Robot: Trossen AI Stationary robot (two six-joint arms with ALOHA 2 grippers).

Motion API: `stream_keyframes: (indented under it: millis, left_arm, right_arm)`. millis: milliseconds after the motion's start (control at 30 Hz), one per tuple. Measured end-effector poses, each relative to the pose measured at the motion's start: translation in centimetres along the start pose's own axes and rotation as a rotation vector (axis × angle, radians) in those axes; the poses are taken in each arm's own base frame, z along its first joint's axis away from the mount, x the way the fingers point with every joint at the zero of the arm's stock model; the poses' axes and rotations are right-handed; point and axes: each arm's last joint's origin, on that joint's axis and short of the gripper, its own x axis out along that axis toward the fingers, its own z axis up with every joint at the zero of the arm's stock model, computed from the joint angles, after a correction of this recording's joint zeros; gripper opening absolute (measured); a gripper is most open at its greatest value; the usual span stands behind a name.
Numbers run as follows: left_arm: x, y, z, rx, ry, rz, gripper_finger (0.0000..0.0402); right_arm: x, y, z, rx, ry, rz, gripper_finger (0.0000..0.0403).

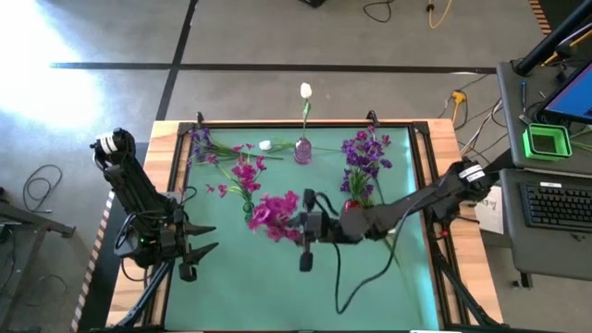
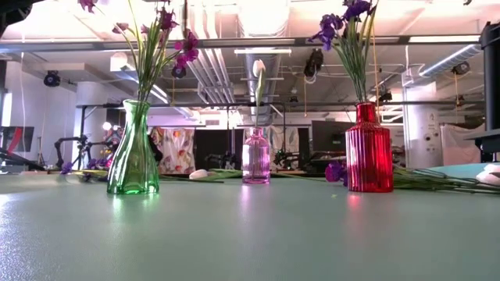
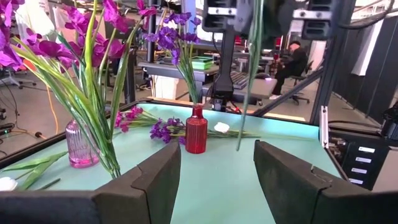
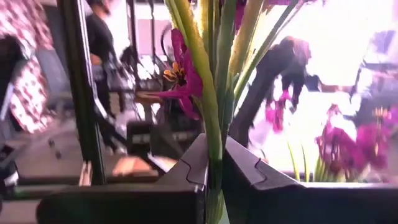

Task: Sort flowers into vase by color
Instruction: Put the bottom pink flowers into the green flower vase

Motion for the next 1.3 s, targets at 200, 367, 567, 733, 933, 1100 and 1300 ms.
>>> stream_keyframes:
  millis: [200, 367, 567, 733, 933, 1100, 1300]
  left_arm:
    - [0.0, 0.0, 0.0, 0.0, 0.0, 0.0, 0.0192]
    - [0.0, 0.0, 0.0, 0.0, 0.0, 0.0, 0.0192]
    - [0.0, 0.0, 0.0, 0.003, 0.0, 0.0, 0.0192]
    - [0.0, 0.0, 0.0, 0.004, 0.0, -0.001, 0.0192]
    - [0.0, 0.0, 0.0, 0.005, 0.0, 0.0, 0.0192]
    - [0.0, 0.0, 0.0, 0.005, 0.0, 0.0, 0.0192]
    - [0.0, 0.0, 0.0, 0.008, 0.0, 0.001, 0.0192]
  right_arm:
    - [0.8, -3.1, -0.2, 0.004, -0.081, -0.036, 0.0018]
    - [0.9, -5.3, -0.6, 0.017, -0.178, -0.068, 0.0018]
    - [1.8, -6.3, -2.6, -0.003, -0.281, -0.089, 0.0018]
    - [2.6, -7.0, -3.7, -0.065, -0.302, -0.122, 0.0018]
    - [3.5, -8.1, -4.5, -0.063, -0.302, -0.15, 0.0018]
    - [4.3, -8.6, -5.4, -0.022, -0.288, -0.158, 0.0018]
    - [4.9, -8.5, -6.0, 0.009, -0.28, -0.153, 0.0018]
